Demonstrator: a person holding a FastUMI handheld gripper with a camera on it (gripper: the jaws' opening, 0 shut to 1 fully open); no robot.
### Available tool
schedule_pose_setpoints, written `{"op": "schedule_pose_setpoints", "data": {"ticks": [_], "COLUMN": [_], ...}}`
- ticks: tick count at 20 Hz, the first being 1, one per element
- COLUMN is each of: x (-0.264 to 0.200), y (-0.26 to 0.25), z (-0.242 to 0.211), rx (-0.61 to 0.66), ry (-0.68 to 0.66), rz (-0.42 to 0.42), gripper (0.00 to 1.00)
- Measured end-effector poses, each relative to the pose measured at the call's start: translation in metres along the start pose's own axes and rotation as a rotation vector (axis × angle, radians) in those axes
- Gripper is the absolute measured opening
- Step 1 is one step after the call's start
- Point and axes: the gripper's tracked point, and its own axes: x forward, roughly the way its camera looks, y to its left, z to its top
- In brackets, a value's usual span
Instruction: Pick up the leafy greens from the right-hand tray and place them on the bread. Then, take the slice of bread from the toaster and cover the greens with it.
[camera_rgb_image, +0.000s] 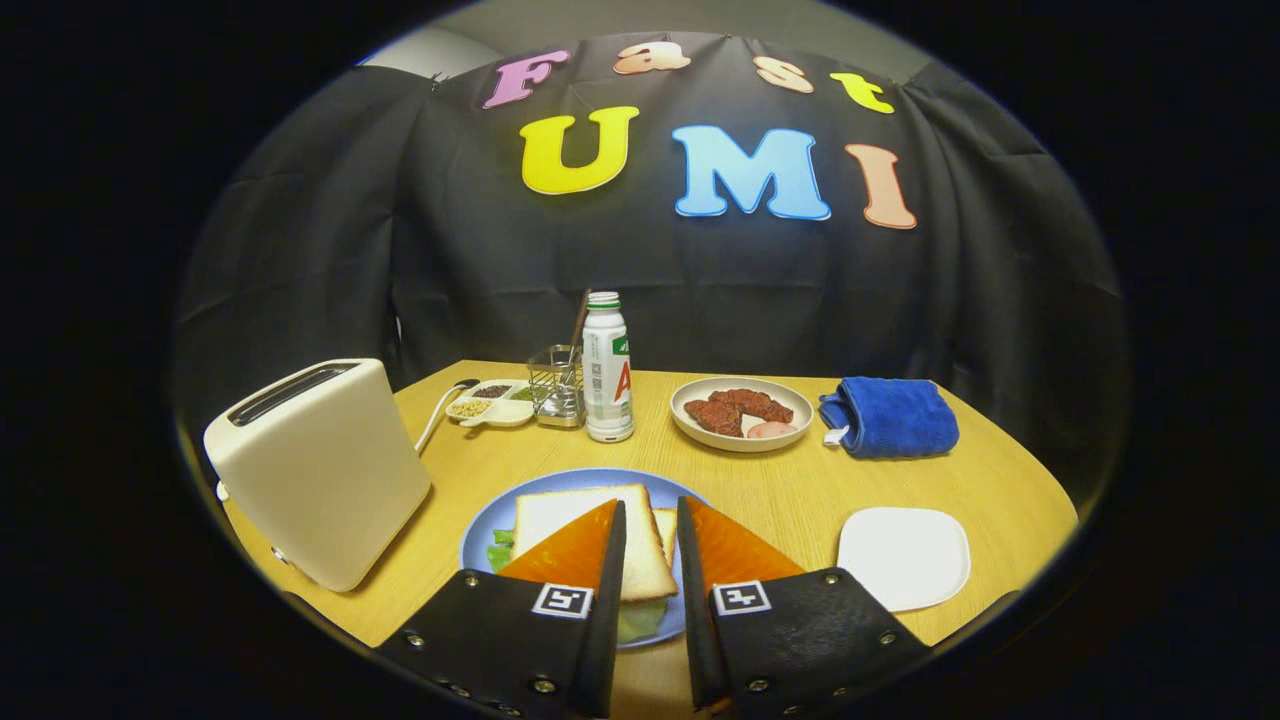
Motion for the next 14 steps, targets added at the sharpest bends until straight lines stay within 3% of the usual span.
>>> {"op": "schedule_pose_setpoints", "data": {"ticks": [14], "x": [-0.072], "y": [-0.116], "z": [0.048], "rx": [-0.012], "ry": [-0.246], "rz": [-0.041], "gripper": [0.29]}}
